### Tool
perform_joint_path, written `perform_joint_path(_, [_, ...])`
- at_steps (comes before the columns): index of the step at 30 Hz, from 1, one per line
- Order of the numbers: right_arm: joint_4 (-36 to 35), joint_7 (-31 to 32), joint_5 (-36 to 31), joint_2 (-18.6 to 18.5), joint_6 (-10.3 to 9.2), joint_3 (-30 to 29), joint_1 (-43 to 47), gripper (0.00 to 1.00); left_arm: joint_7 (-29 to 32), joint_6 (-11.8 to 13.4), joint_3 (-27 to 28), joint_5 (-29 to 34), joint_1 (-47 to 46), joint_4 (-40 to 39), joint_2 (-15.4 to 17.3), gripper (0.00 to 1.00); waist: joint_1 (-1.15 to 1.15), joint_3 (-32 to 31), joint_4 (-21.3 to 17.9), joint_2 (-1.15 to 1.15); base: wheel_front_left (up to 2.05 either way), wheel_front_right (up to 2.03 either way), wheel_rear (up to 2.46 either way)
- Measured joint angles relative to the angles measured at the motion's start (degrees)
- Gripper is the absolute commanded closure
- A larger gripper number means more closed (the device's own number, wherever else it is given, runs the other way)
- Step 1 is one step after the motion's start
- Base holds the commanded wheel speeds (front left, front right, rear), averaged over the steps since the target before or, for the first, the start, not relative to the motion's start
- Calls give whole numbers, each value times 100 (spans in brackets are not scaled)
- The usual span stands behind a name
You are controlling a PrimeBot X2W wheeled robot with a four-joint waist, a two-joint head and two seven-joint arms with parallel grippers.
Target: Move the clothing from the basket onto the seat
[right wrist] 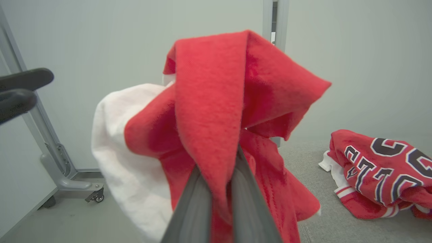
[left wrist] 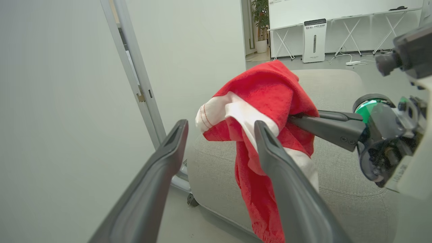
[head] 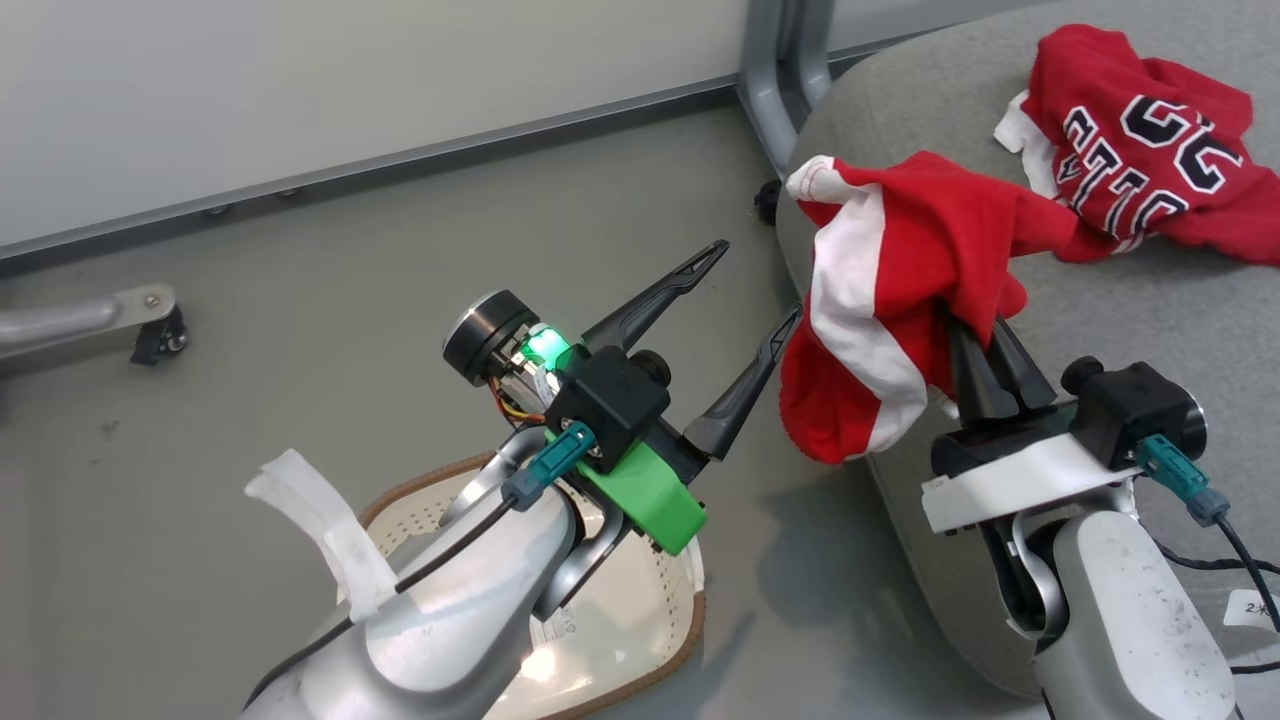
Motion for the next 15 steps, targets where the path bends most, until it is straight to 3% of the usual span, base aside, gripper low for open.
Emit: perform_joint_path(15, [-272,1,47,1,0,-634,404,100,108,-40,-172,15,-109,-58,87,0,0,317,-1038,0,0,0,0])
